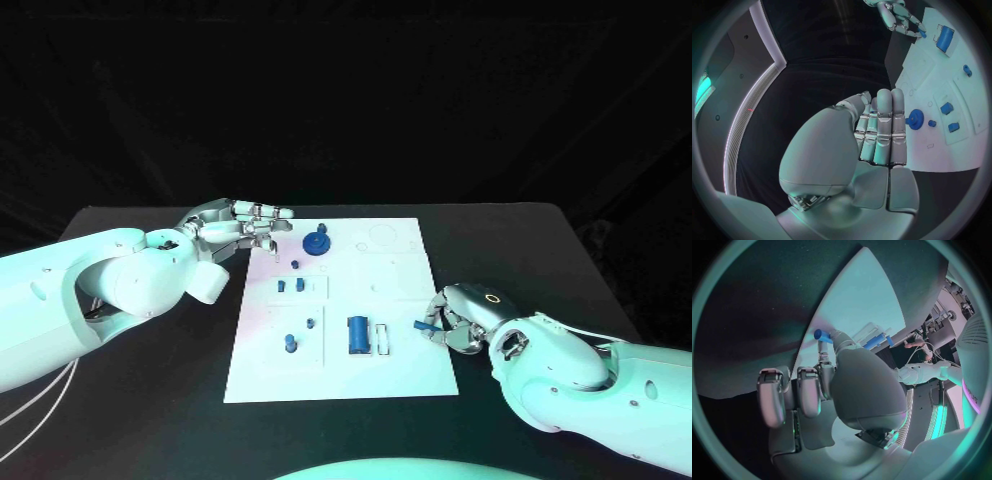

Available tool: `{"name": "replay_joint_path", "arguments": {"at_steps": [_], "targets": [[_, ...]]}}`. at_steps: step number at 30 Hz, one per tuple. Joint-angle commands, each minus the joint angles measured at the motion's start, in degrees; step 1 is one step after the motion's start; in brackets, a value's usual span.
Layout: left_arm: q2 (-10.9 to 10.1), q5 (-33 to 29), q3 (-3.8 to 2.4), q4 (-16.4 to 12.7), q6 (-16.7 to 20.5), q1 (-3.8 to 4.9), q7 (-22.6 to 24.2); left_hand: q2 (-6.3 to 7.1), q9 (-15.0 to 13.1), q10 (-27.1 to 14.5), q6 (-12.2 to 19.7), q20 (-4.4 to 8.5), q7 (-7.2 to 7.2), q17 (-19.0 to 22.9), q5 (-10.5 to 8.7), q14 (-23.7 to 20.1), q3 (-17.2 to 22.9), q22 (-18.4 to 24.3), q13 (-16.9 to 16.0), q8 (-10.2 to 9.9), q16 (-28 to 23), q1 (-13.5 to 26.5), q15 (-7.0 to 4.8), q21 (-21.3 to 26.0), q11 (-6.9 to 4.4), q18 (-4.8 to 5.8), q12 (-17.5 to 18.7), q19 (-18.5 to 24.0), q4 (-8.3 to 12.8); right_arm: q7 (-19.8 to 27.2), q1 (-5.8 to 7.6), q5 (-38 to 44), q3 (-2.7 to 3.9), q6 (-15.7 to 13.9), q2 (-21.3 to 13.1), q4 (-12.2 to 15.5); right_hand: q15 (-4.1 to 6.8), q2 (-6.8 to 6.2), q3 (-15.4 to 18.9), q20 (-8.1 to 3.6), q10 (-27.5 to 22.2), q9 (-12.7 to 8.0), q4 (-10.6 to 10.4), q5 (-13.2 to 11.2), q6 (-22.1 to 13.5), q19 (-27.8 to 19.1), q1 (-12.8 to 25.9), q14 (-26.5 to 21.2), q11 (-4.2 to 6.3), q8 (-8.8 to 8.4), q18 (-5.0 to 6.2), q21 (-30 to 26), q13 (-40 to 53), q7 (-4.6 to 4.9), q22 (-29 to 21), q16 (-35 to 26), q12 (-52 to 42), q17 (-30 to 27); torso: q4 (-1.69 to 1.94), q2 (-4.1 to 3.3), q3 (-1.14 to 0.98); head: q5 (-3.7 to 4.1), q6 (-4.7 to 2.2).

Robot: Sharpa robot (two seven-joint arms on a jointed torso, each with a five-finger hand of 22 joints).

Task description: Assemble the parts on the task board

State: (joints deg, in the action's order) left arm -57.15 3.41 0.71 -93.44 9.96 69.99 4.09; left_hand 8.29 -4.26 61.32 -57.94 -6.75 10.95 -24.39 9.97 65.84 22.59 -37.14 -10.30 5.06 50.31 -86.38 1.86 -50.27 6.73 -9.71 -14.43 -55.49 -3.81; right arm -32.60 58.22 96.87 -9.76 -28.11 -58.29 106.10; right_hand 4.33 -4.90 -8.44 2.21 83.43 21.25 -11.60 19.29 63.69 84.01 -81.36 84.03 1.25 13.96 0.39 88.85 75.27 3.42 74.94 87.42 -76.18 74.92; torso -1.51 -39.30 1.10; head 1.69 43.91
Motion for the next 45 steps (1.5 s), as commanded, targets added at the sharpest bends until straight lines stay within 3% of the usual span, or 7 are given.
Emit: {"name": "replay_joint_path", "arguments": {"at_steps": [1,4,9,19,27,33,45], "targets": [[0.0,-0.43,-0.03,-0.19,-0.82,0.02,0.2,0.0,0.05,-0.54,0.28,-0.26,0.06,0.06,0.0,-0.27,0.02,-0.03,-0.04,0.03,-0.16,0.27,0.12,-0.03,0.04,-0.88,-0.24,0.0,-0.27,-1.98,-0.71,-3.25,-0.59,1.22,-0.3,0.13,0.42,1.29,-3.18,-0.53,0.24,0.62,-0.11,-0.05,0.16,5.66,-2.04,5.2,0.22,0.43,-0.22,0.45,5.2,-0.5,14.85,0.35,-0.34,11.71,-0.03,0.01,-0.01,0.03,-0.04],[-0.02,-0.42,-0.03,-0.2,-0.84,0.01,0.21,-0.02,0.06,-0.56,0.29,-0.25,0.06,0.08,0.01,-0.28,0.07,-0.03,-0.04,0.03,-0.16,0.17,0.1,-0.03,0.03,-0.9,-0.27,0.0,-0.21,-1.81,-0.67,-4.99,-0.56,-0.45,-0.69,0.92,0.47,-0.63,-7.35,-0.59,0.51,1.12,-0.11,0.3,0.21,5.8,-0.76,5.24,0.13,0.76,-0.29,0.76,5.33,-0.43,14.94,0.48,-0.48,11.9,-0.04,0.04,0.02,0.05,-0.06],[-0.03,-0.41,-0.03,-0.21,-0.84,0.01,0.22,-0.02,0.06,-0.56,0.29,-0.25,0.06,0.08,0.01,-0.28,0.07,-0.03,-0.04,0.03,-0.16,0.17,0.1,-0.03,0.03,-0.9,-0.27,0.0,-0.21,-1.5,-0.41,-6.9,-0.45,-2.79,-1.14,2.08,0.44,-2.25,-11.22,-0.57,0.73,1.73,0.41,0.25,0.19,5.88,0.66,5.27,0.29,1.17,-0.33,0.93,5.48,-0.51,15.0,0.58,-0.63,12.05,-0.05,0.01,0.0,0.06,-0.13],[-0.05,-0.4,-0.03,-0.23,-0.92,0.01,0.23,-0.01,0.06,-0.58,0.3,-0.24,0.05,0.09,0.02,-0.29,0.1,-0.04,-0.04,0.03,-0.16,0.09,0.09,-0.03,0.02,-0.9,-0.3,0.0,-0.15,0.39,0.32,-12.99,-0.22,-7.86,-0.7,5.29,0.45,-3.85,-13.63,-0.51,0.89,2.31,0.73,-0.02,0.19,5.89,3.05,5.3,0.15,1.55,-0.34,0.95,5.69,-0.63,15.0,0.64,-0.83,12.15,0.02,-0.03,-0.01,0.11,-0.08],[-0.02,-0.39,-0.03,-0.31,-0.98,0.01,0.23,-0.01,0.06,-0.58,0.3,-0.24,0.05,0.09,0.02,-0.29,0.1,-0.04,-0.04,0.03,-0.16,0.09,0.09,-0.03,0.02,-0.9,-0.3,0.0,-0.15,1.14,0.31,-17.36,-0.21,-8.09,1.58,4.75,0.51,-4.98,-13.02,-0.55,1.14,2.76,-0.02,1.17,0.62,5.99,6.53,5.33,0.27,1.98,-0.39,1.15,5.93,-0.79,15.06,0.73,-1.13,12.29,0.0,-0.03,0.07,0.21,0.0],[-0.01,-0.39,-0.03,-0.37,-1.0,0.01,0.22,-0.01,0.06,-0.58,0.3,-0.24,0.05,0.09,0.02,-0.29,0.1,-0.04,-0.04,0.03,-0.16,0.09,0.09,-0.03,0.02,-0.9,-0.3,0.0,-0.15,1.46,0.08,-19.66,-0.22,-7.58,3.57,3.58,0.56,-5.13,-12.05,-0.59,1.28,2.93,-0.35,1.6,0.87,5.99,8.06,5.35,0.32,2.13,-0.39,1.15,6.1,-0.86,15.06,0.78,-1.35,12.36,0.08,-0.07,0.0,0.15,0.02],[-0.03,0.43,-0.03,-0.5,-0.89,0.01,0.29,0.0,0.06,-0.61,0.32,-0.23,0.07,0.12,0.01,-0.3,0.13,-0.04,-0.04,0.04,-0.16,0.04,0.08,-0.04,0.03,-0.91,-0.35,0.0,-0.09,0.78,-0.01,-20.47,-0.21,-7.08,5.85,1.61,1.02,-4.53,-7.51,-0.97,2.41,3.74,-1.36,6.34,2.37,5.99,11.81,5.46,0.91,3.11,-0.39,1.15,7.64,-1.57,15.06,1.08,-3.49,12.81,-0.01,-0.08,0.0,-0.09,-0.18]]}}
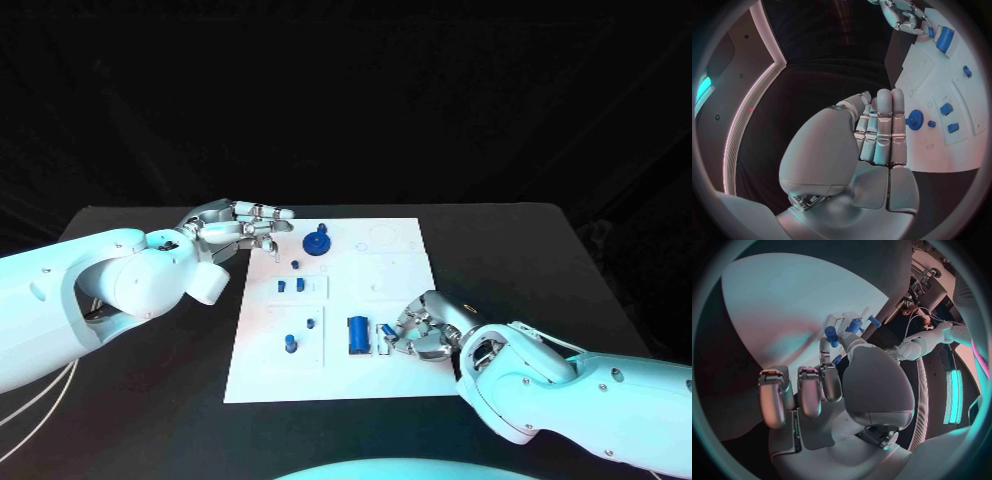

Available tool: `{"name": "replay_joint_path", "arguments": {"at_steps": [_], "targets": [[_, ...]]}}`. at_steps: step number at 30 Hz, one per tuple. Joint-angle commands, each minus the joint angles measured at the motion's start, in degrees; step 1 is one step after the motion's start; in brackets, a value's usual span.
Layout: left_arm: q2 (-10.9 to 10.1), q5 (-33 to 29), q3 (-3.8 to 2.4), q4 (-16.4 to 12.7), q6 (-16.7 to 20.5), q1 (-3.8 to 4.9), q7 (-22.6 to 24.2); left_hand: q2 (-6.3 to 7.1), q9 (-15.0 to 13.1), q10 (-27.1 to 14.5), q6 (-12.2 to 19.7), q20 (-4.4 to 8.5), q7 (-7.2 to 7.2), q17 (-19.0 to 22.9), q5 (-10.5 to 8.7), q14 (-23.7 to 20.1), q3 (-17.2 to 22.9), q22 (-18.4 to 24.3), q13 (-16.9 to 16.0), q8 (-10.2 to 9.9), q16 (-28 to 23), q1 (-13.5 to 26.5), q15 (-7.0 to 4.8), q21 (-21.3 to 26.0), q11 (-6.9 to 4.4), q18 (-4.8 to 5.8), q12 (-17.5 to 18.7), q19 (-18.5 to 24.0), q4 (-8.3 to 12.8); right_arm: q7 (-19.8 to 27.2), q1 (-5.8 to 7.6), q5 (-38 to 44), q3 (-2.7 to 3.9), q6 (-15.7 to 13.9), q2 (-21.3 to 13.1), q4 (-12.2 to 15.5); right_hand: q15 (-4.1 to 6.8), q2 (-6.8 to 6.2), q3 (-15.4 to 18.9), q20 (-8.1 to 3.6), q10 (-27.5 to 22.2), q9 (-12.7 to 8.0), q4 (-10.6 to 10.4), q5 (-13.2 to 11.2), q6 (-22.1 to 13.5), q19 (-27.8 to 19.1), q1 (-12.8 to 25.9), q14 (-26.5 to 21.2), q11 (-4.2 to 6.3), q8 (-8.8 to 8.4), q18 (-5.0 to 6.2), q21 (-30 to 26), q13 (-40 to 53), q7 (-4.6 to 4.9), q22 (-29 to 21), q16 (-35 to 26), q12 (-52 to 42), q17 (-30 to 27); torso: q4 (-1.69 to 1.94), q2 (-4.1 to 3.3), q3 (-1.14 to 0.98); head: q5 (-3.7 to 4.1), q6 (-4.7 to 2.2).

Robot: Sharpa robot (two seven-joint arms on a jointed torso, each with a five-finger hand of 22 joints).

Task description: Assemble the parts on the task board

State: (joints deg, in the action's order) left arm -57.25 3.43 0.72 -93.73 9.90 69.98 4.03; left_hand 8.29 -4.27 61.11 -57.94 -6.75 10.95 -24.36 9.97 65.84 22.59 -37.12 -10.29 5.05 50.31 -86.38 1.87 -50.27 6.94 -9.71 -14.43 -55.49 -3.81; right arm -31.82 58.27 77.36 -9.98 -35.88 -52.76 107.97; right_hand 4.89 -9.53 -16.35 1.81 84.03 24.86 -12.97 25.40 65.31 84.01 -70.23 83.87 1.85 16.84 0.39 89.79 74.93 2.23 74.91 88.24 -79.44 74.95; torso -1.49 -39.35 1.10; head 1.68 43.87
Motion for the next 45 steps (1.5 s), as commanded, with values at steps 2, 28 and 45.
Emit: {"name": "replay_joint_path", "arguments": {"at_steps": [2,28,45], "targets": [[0.07,0.58,-0.04,-0.24,-0.84,0.02,0.35,-0.01,0.07,-0.4,0.32,-0.23,0.07,0.09,0.01,-0.29,0.13,-0.06,-0.05,0.04,-0.16,0.04,0.08,-0.04,-0.18,-0.91,-0.35,0.0,-0.09,-0.14,-0.07,-1.05,0.01,1.04,0.64,-0.51,0.49,0.2,0.64,-0.61,1.85,0.19,-0.04,0.32,0.82,5.99,0.81,5.62,0.34,0.3,-0.39,0.21,8.03,-0.43,15.09,0.29,-0.29,12.81,-0.06,-0.02,0.0,-0.1,-0.14],[0.09,0.86,-0.04,-0.33,-0.98,0.03,0.27,-0.27,0.09,-0.52,0.35,-0.15,0.1,0.21,0.07,-0.35,0.6,-0.15,-0.04,0.08,-0.21,-0.51,0.03,-0.16,-0.18,-0.92,-0.54,0.01,0.28,-0.41,-0.13,-1.17,0.01,3.08,2.27,-1.72,0.73,-0.1,6.56,-0.9,2.48,1.24,-2.32,0.7,1.48,5.99,5.02,5.59,0.59,1.44,-0.39,0.21,9.06,-0.74,15.09,0.2,-1.58,12.68,-0.05,0.03,0.01,-0.18,0.24],[0.05,0.86,-0.04,-0.25,-1.07,0.03,0.01,-0.27,0.09,-0.52,0.35,-0.15,0.1,0.21,0.07,-0.35,0.6,-0.15,-0.04,0.08,-0.21,-0.51,0.03,-0.16,-0.18,-0.92,-0.54,0.01,0.28,-0.47,-0.14,0.42,0.01,2.28,1.66,-1.38,0.74,1.19,12.71,-0.9,2.51,1.72,-3.64,-1.93,1.18,5.99,7.86,5.56,0.58,1.85,-0.39,0.21,9.28,-0.76,15.09,0.11,-1.66,12.54,-0.08,0.0,-0.05,-0.09,0.61]]}}
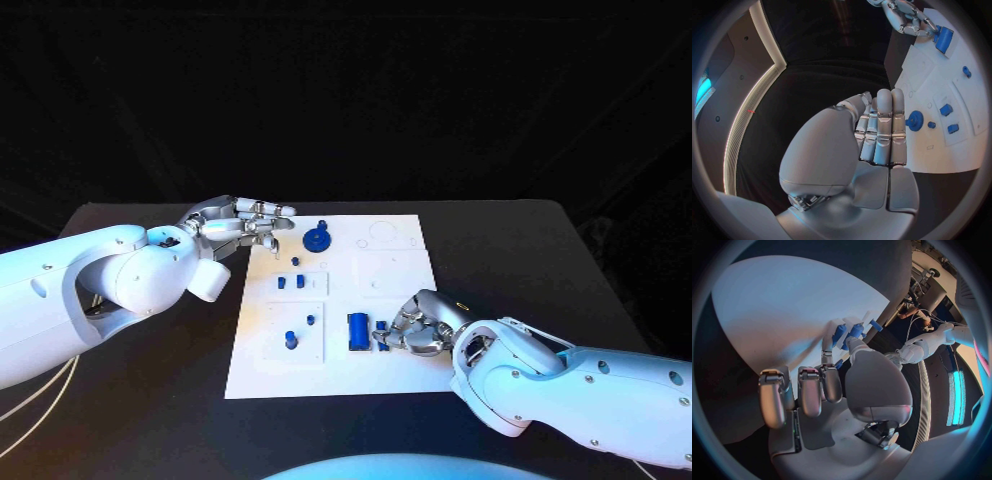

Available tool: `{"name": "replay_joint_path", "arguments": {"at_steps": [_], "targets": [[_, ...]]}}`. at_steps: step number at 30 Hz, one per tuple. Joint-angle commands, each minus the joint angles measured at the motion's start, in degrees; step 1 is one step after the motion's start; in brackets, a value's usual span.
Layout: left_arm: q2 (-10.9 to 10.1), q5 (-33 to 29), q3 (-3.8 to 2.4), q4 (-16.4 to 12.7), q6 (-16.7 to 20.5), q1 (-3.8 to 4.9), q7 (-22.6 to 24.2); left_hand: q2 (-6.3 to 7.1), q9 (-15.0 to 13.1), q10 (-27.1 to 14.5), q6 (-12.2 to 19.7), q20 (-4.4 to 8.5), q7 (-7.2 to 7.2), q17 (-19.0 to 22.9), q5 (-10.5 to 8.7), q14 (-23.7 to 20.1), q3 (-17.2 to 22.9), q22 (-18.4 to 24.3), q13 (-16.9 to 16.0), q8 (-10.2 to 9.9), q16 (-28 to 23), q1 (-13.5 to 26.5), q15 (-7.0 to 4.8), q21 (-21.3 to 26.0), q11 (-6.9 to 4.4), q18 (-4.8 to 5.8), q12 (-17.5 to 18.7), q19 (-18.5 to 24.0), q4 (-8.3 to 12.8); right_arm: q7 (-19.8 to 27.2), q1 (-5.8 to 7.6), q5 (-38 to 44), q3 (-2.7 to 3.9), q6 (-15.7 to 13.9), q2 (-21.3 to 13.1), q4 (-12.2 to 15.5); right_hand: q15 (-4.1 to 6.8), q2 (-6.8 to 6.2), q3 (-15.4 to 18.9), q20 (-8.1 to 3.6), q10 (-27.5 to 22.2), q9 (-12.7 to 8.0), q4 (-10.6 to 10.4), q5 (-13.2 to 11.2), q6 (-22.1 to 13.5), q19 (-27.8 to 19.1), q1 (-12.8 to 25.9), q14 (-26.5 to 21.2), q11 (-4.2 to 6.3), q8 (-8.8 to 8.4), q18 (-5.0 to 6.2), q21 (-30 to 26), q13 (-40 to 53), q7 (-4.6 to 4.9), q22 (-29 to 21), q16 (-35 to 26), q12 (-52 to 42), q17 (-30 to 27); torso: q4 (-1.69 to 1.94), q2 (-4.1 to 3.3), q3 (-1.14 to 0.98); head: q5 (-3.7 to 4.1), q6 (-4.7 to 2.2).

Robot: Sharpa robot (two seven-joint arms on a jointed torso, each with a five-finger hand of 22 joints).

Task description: Assemble the parts on the task board

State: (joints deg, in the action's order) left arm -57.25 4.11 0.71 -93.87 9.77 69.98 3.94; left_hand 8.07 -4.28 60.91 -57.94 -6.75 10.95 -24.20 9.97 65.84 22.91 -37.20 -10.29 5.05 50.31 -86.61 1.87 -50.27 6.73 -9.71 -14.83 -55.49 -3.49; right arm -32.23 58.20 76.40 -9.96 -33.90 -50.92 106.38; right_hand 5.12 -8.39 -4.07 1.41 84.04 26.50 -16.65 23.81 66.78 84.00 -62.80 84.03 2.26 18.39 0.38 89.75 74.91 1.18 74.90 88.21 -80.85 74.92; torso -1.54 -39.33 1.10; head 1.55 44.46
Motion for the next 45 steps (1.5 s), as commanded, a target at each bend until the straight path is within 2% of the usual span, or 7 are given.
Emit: {"name": "replay_joint_path", "arguments": {"at_steps": [1,5,9,15,21,35,45], "targets": [[0.05,0.17,-0.04,-0.1,-0.93,0.02,0.1,-0.04,0.09,-0.32,0.35,-0.15,0.1,0.05,0.07,-0.35,0.27,-0.07,-0.04,0.08,-0.21,-0.28,0.03,-0.16,0.04,-0.92,-0.14,0.01,-0.05,-0.03,-0.06,1.49,-0.01,0.28,-0.26,0.28,0.5,0.09,0.57,-0.5,2.51,0.09,0.03,-0.39,-0.3,6.0,0.48,5.4,0.17,0.32,-0.38,0.25,9.31,0.29,15.1,0.13,-0.27,12.57,-0.03,-0.01,-0.05,0.04,0.03],[0.04,0.18,-0.04,-0.06,-0.92,0.02,0.07,-0.03,0.1,-0.36,0.37,-0.14,0.12,0.08,0.05,-0.36,0.3,-0.1,-0.03,0.08,-0.21,-0.27,0.04,-0.18,0.06,-0.91,-0.17,0.02,-0.04,0.31,-0.07,1.93,-0.01,0.32,-0.78,0.71,0.51,0.36,0.98,-0.51,2.55,0.14,0.1,-0.21,-0.28,6.0,0.37,5.42,0.2,0.38,-0.38,0.25,9.39,0.23,15.1,0.17,-0.37,12.64,-0.06,0.01,-0.03,-0.02,0.05],[0.03,0.19,-0.04,-0.03,-0.93,0.02,0.11,-0.04,0.1,-0.37,0.37,-0.14,0.12,0.08,0.06,-0.36,0.33,-0.1,-0.03,0.08,-0.21,-0.29,0.04,-0.19,0.06,-0.91,-0.18,0.02,-0.02,1.68,-0.07,2.11,-0.01,0.88,-1.98,1.59,0.57,0.67,1.69,-0.55,2.51,0.25,0.74,0.72,-0.45,6.0,-1.57,5.41,0.25,0.46,-0.38,0.25,9.36,0.2,15.1,0.16,-0.24,12.63,-0.02,0.0,-0.07,0.06,-0.03],[-0.12,0.19,-0.03,0.02,-0.85,0.02,0.16,-0.04,0.1,-0.37,0.37,-0.14,0.12,0.08,0.06,-0.36,0.33,-0.1,-0.03,0.08,-0.21,-0.29,0.04,-0.19,0.06,-0.91,-0.18,0.02,-0.02,4.52,-0.07,1.95,-0.01,3.15,-3.79,2.82,0.52,0.64,2.83,-0.54,2.33,0.39,2.15,-1.05,-0.81,6.0,-4.94,5.38,0.19,0.52,-0.38,0.25,9.2,0.27,15.1,0.07,0.13,12.49,-0.07,0.02,-0.03,0.15,-0.04],[-0.13,0.19,-0.03,0.06,-0.86,0.01,0.19,-0.04,0.1,-0.37,0.37,-0.14,0.12,0.08,0.06,-0.36,0.33,-0.1,-0.03,0.08,-0.21,-0.29,0.04,-0.19,0.06,-0.91,-0.18,0.02,-0.02,5.71,-0.08,2.25,-0.02,4.78,-4.58,3.31,0.51,0.75,3.22,-0.52,2.35,0.42,2.35,-1.46,-0.82,6.0,-5.52,5.39,0.19,0.56,-0.38,0.25,9.25,0.26,15.1,0.11,0.07,12.55,-0.03,0.02,-0.03,0.17,-0.11],[-0.08,0.19,-0.03,0.06,-0.92,0.01,0.18,-0.04,0.1,-0.38,0.38,-0.14,0.13,0.1,0.05,-0.36,0.36,-0.12,-0.03,0.09,-0.21,-0.31,0.05,-0.21,0.06,-0.91,-0.2,0.02,0.0,5.34,-0.24,3.31,-0.02,5.6,-3.48,1.91,0.52,1.31,3.53,-0.52,2.41,0.47,2.48,-1.58,-0.77,6.0,-6.23,5.39,0.21,0.64,-0.38,0.25,9.37,0.23,15.1,0.11,-0.07,12.55,0.04,-0.02,0.05,0.26,-0.13],[-0.17,0.19,-0.03,0.04,-0.93,0.01,0.13,-0.04,0.1,-0.38,0.38,-0.14,0.13,0.1,0.05,-0.36,0.36,-0.12,-0.03,0.09,-0.21,-0.31,0.05,-0.21,0.06,-0.91,-0.2,0.02,0.0,4.73,-0.28,3.63,-0.02,5.35,-2.41,0.34,0.54,2.07,3.8,-0.53,2.57,0.5,2.14,-1.19,-0.67,6.0,-6.24,5.42,0.25,0.72,-0.38,0.25,9.61,0.2,15.1,0.18,-0.42,12.66,0.02,0.0,0.0,0.22,-0.12]]}}
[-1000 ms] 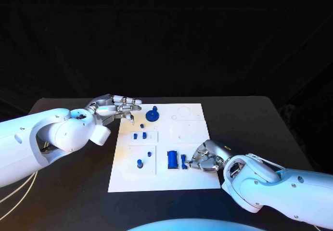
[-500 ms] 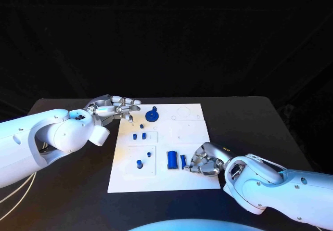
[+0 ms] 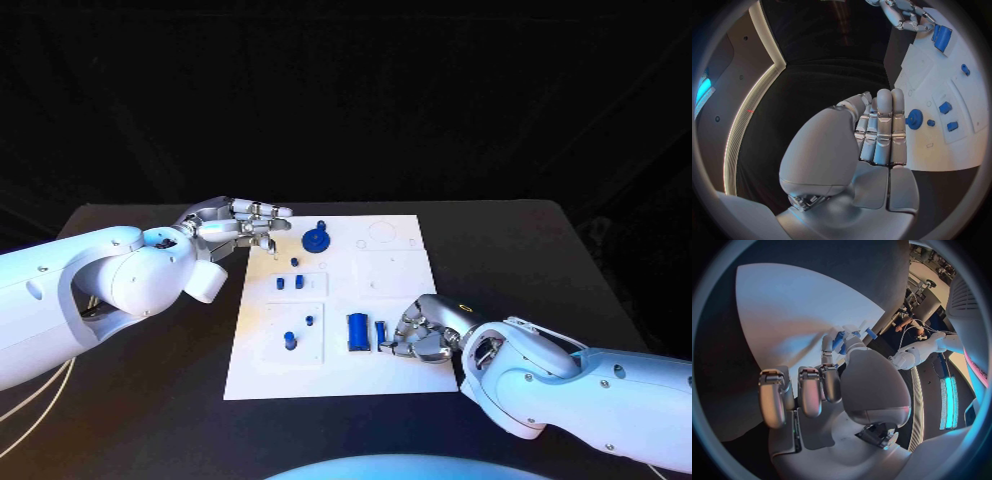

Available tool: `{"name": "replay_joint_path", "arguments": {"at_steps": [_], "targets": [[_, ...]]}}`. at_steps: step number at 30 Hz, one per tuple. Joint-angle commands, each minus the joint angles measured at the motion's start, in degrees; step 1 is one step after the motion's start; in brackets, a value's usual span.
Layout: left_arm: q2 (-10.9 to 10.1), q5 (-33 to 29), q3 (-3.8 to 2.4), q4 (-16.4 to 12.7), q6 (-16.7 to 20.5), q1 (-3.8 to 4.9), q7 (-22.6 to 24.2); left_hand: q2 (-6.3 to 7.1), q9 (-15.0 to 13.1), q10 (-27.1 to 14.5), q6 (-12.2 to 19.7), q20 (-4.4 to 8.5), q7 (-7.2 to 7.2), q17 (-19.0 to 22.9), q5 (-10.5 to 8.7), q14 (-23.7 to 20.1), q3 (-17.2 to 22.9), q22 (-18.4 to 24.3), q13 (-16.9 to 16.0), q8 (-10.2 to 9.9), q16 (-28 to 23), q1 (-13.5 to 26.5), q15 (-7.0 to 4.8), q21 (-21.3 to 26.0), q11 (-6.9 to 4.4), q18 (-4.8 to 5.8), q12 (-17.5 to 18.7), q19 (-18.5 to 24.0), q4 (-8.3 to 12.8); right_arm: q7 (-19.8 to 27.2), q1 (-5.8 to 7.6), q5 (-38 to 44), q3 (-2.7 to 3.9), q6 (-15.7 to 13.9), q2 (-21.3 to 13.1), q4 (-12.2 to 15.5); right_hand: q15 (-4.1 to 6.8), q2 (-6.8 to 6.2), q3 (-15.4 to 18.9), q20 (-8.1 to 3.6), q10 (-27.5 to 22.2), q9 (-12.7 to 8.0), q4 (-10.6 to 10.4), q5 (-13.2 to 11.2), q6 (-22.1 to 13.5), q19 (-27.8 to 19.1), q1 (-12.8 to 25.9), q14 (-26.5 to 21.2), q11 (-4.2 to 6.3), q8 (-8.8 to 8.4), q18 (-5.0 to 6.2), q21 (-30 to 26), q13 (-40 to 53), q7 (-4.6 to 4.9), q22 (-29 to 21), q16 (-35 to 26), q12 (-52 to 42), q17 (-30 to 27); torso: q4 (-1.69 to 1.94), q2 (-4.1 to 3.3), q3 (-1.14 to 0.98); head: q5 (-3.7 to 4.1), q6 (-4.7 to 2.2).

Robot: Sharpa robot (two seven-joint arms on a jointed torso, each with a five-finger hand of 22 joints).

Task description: Assemble the parts on the task board

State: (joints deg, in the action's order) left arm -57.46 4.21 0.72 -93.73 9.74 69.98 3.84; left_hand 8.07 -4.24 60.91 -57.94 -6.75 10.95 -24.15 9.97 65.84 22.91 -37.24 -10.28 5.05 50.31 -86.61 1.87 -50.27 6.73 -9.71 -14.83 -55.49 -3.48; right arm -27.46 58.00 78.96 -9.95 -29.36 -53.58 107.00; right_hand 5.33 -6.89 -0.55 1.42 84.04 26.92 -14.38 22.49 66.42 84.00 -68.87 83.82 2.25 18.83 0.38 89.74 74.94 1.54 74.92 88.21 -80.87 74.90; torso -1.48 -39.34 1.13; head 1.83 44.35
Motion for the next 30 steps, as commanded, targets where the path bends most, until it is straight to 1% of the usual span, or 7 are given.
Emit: {"name": "replay_joint_path", "arguments": {"at_steps": [1,15,20,24,26,28,30], "targets": [[0.04,0.09,-0.04,-0.1,-0.92,0.02,0.23,-0.04,0.06,-0.39,0.38,-0.14,0.13,0.06,0.05,-0.36,0.36,-0.08,-0.03,0.09,-0.22,-0.31,0.05,-0.21,0.07,-0.92,-0.2,0.02,0.0,-0.04,-0.08,1.07,-0.02,0.84,0.33,-0.39,0.33,0.57,0.29,-0.53,2.57,0.08,-0.12,0.13,-0.31,6.0,-0.17,5.63,0.25,0.28,-0.38,0.26,9.57,-0.15,15.08,0.18,-0.41,12.68,-0.06,0.05,-0.02,-0.04,-0.01],[-0.01,0.09,-0.03,-0.01,-0.97,0.01,0.37,0.01,0.07,-0.42,0.39,-0.15,0.14,0.09,0.03,-0.37,0.38,-0.12,-0.02,0.1,-0.22,-0.26,0.07,-0.25,0.08,-0.9,-0.26,0.04,0.01,2.12,0.1,-0.37,0.05,-1.85,-0.84,1.0,0.22,0.3,1.95,-0.49,1.94,0.0,-0.4,-0.11,-1.16,6.0,-0.4,5.54,0.03,-0.03,-0.38,0.26,8.71,0.18,15.08,-0.08,1.07,12.29,-0.07,0.11,-0.03,-0.09,-0.39],[0.04,0.05,0.01,0.31,-0.82,0.01,0.93,0.26,0.07,-0.48,0.43,-0.2,0.16,0.14,-0.04,-0.37,0.19,-0.14,-0.01,0.11,-0.2,0.14,0.13,-0.26,0.12,-0.87,-0.36,0.1,-0.13,10.38,2.01,-8.97,0.13,-6.28,-2.6,1.69,-0.68,0.69,3.1,0.11,-0.36,-0.85,-0.71,-0.18,-4.47,3.86,-1.34,4.75,-1.16,-2.04,0.64,-4.22,5.99,1.64,13.68,-2.23,5.7,9.26,-0.12,0.31,0.04,-0.03,-1.04],[0.31,-0.46,0.14,0.77,-0.53,-0.03,1.77,0.71,0.08,-0.67,0.53,-0.44,0.09,0.2,-0.13,-0.29,-0.61,0.02,0.01,0.14,-0.09,1.58,0.28,0.03,0.12,-0.84,-0.56,0.23,-0.95,19.8,4.22,-19.91,0.15,-7.34,-3.1,0.47,-2.25,1.62,4.09,1.59,-7.46,-2.13,-0.23,-1.15,-7.75,-2.56,-4.4,1.78,-2.8,-4.66,3.43,-17.77,-2.52,3.55,9.23,-10.43,19.51,-0.62,-0.15,0.65,0.22,0.17,-1.51],[0.79,-1.02,0.29,1.27,0.32,-0.11,2.93,1.32,0.08,-0.83,0.67,-0.69,-0.05,0.27,-0.19,-0.29,-1.89,0.42,-0.02,0.18,0.0,3.17,0.41,0.64,0.07,-0.84,-0.82,0.29,-1.96,26.46,5.99,-27.85,0.15,-6.58,-2.75,-1.8,-2.88,2.73,4.08,2.35,-17.84,-2.73,0.59,-3.35,-9.07,-12.02,-7.47,-3.97,-3.7,-5.8,7.06,-37.91,-15.22,4.38,1.69,-25.33,39.03,-15.84,-0.11,1.14,0.39,0.22,-2.14],[1.36,-1.78,0.41,1.86,1.45,-0.21,4.18,1.77,0.06,-0.88,0.76,-0.85,-0.15,0.37,-0.21,-0.51,-3.05,0.88,-0.09,0.23,-0.05,4.16,0.47,1.33,0.02,-0.85,-1.13,0.35,-2.71,30.86,7.32,-33.96,0.16,-5.33,-2.09,-4.2,-3.81,3.56,3.91,3.11,-21.0,-3.48,1.06,-4.4,-10.31,-19.99,-9.86,-9.44,-4.52,-6.93,9.57,-55.24,-20.96,5.29,-5.96,-40.55,46.02,-29.49,-0.04,1.5,0.49,0.22,-3.0],[1.77,-2.44,0.47,2.29,2.2,-0.3,5.1,1.97,0.05,-0.92,0.81,-0.95,-0.21,0.51,-0.2,-0.97,-3.77,1.25,-0.14,0.29,-0.26,4.53,0.53,1.92,-0.02,-0.85,-1.34,0.5,-3.1,33.39,8.07,-38.17,0.16,-4.32,-1.56,-5.76,-4.12,4.52,3.23,3.48,-21.68,-3.99,1.52,-5.36,-10.93,-21.75,-11.81,-11.11,-4.92,-7.55,10.03,-59.61,-23.24,5.81,-8.49,-45.84,48.21,-33.53,0.04,1.8,0.57,0.17,-3.61]]}}
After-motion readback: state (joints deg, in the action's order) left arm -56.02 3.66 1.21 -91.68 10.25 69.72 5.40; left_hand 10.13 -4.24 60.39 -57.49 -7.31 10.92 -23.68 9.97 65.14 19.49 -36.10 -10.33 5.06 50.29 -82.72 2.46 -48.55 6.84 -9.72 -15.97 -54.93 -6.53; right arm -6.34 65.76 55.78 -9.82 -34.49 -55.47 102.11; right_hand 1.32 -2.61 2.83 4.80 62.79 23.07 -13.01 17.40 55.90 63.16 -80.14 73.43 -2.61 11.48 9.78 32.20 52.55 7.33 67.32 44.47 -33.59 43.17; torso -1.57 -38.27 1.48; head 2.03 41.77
